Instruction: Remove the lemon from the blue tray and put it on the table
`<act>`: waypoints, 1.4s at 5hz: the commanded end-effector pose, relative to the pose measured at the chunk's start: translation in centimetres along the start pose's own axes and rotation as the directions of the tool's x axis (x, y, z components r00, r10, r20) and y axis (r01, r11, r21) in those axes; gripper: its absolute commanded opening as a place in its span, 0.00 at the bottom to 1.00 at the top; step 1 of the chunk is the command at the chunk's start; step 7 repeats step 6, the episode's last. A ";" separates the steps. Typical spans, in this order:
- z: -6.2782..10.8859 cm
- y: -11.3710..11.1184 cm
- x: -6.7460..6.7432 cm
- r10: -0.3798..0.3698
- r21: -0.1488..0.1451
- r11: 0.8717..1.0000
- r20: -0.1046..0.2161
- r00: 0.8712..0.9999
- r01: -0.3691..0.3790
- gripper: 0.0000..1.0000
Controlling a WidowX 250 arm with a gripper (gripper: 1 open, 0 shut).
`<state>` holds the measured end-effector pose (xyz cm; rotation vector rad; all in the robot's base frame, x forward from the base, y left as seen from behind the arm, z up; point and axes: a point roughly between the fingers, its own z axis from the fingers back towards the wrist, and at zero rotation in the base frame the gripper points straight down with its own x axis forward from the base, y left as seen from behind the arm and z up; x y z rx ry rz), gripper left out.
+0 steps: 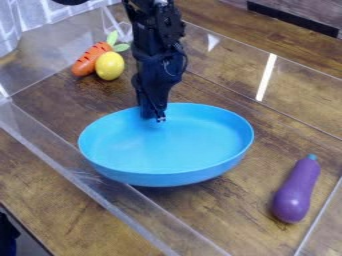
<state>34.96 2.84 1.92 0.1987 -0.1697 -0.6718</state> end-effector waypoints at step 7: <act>-1.3 -2.0 0.1 -0.152 -0.050 0.988 -0.078 0.985 0.149 0.00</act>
